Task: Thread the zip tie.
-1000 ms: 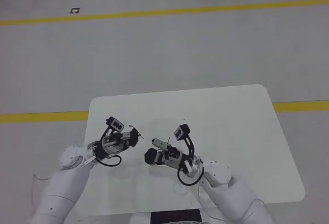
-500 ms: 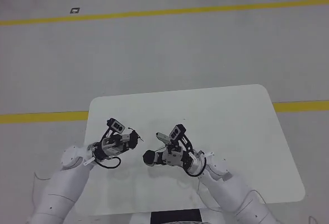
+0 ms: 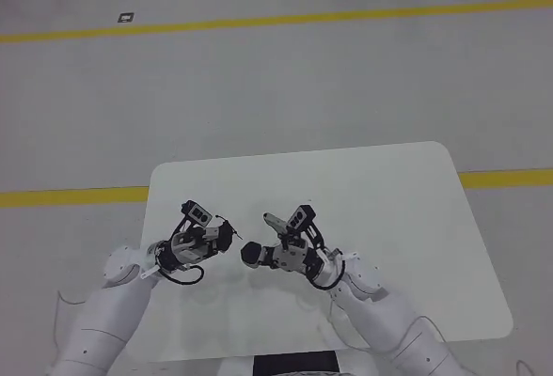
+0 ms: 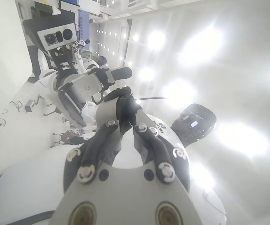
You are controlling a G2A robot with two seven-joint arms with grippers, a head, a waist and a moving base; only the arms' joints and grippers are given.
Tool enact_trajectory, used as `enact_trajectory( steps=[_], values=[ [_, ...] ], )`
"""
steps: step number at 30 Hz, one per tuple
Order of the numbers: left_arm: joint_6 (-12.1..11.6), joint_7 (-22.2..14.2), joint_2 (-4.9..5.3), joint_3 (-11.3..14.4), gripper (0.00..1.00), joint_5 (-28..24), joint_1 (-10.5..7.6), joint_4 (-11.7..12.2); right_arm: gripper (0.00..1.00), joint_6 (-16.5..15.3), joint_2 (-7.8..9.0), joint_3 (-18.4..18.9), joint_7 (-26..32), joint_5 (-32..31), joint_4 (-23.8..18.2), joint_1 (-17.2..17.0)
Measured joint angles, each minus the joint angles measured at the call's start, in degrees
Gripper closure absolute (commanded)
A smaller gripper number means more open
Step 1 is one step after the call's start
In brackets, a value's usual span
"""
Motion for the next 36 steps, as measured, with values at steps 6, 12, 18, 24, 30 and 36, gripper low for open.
enact_trajectory(
  steps=[6,12,18,24,30,36],
  values=[
    [0.0,0.0,0.0,0.0,1.0,0.0,0.0,0.0,0.67,-0.6,-0.24,-0.9,-0.2,-0.6,0.2,0.2],
    [0.0,0.0,0.0,0.0,1.0,0.0,0.0,0.0,0.76,-0.7,-0.5,-1.6,-0.2,-0.6,0.9,0.6],
    [0.0,0.0,0.0,0.0,1.0,0.0,0.0,0.0,0.81,-0.8,-0.63,-1.8,0.0,-0.5,1.2,0.9],
    [0.0,0.0,0.0,0.0,1.0,0.0,0.0,0.0,0.84,-0.8,-0.73,-1.9,-0.2,-0.6,1.4,1.0],
    [0.0,0.0,0.0,0.0,1.0,0.0,0.0,0.0,0.85,-0.7,-0.92,-2.3,-0.3,-0.6,1.5,1.3],
    [0.0,0.0,0.0,0.0,1.0,0.0,0.0,0.0,0.84,-0.4,-1.09,-2.9,-0.4,-1.0,1.6,1.4]
  ],
)
